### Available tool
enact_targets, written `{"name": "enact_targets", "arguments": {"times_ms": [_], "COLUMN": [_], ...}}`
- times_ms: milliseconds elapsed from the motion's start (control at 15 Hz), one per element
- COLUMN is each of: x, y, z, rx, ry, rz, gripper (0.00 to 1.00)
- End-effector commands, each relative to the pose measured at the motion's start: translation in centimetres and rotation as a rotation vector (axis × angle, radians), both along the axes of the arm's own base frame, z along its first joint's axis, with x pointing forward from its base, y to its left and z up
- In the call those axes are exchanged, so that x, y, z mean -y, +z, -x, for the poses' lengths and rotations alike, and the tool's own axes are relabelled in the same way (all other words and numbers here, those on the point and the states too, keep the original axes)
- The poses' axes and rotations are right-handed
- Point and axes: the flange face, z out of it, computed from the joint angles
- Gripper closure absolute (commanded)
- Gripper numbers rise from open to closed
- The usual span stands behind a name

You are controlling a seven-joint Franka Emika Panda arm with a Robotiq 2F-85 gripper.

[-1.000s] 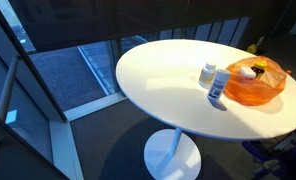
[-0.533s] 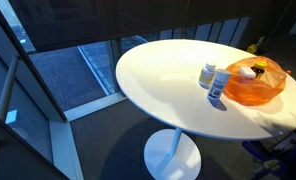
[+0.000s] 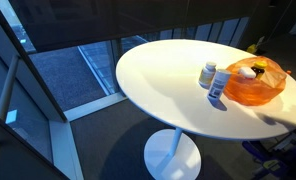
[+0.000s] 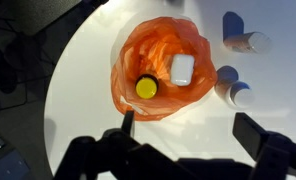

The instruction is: Put the brown bottle on the table

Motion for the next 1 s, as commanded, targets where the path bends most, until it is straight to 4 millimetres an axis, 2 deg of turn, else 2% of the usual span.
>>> {"name": "enact_targets", "arguments": {"times_ms": [0, 133, 400, 933], "x": [0.0, -0.1, 1.0, 3.1], "y": [0.0, 0.0, -2.1, -9.5], "z": [0.0, 0.0, -0.2, 0.3], "rx": [-0.001, -0.001, 0.013, 0.063], "ry": [0.001, 0.002, -0.028, -0.079], "rz": [0.000, 0.000, -0.003, -0.007], "gripper": [0.00, 0.00, 0.00, 0.00]}}
